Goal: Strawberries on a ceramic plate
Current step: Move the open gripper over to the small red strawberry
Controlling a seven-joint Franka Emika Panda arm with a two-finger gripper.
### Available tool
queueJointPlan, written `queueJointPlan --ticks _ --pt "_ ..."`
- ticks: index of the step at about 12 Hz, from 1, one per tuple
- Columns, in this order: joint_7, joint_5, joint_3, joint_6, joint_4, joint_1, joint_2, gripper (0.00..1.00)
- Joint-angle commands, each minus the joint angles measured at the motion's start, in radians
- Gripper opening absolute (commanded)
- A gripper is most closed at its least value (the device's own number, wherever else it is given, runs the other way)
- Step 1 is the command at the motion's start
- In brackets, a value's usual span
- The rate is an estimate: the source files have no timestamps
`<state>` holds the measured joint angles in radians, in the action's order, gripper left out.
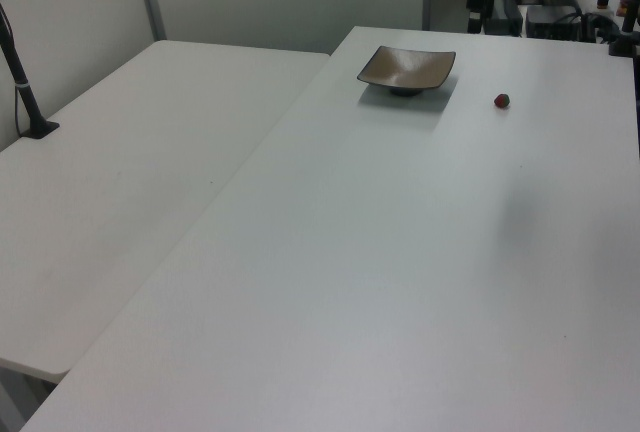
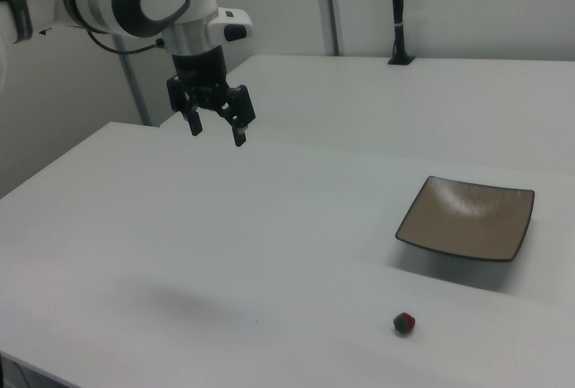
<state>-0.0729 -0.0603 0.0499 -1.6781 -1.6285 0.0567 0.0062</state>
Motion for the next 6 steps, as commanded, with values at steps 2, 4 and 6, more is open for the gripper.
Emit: queueJointPlan --ticks 2,4,6 --pt "0.012 0.022 -0.004 -0.034 -0.050 0.028 -0.017 1.00" --pt "0.012 0.022 -0.004 -0.034 -0.051 0.028 -0.017 1.00" --pt "0.010 0.028 -0.004 -0.034 -0.053 0.028 -0.015 1.00"
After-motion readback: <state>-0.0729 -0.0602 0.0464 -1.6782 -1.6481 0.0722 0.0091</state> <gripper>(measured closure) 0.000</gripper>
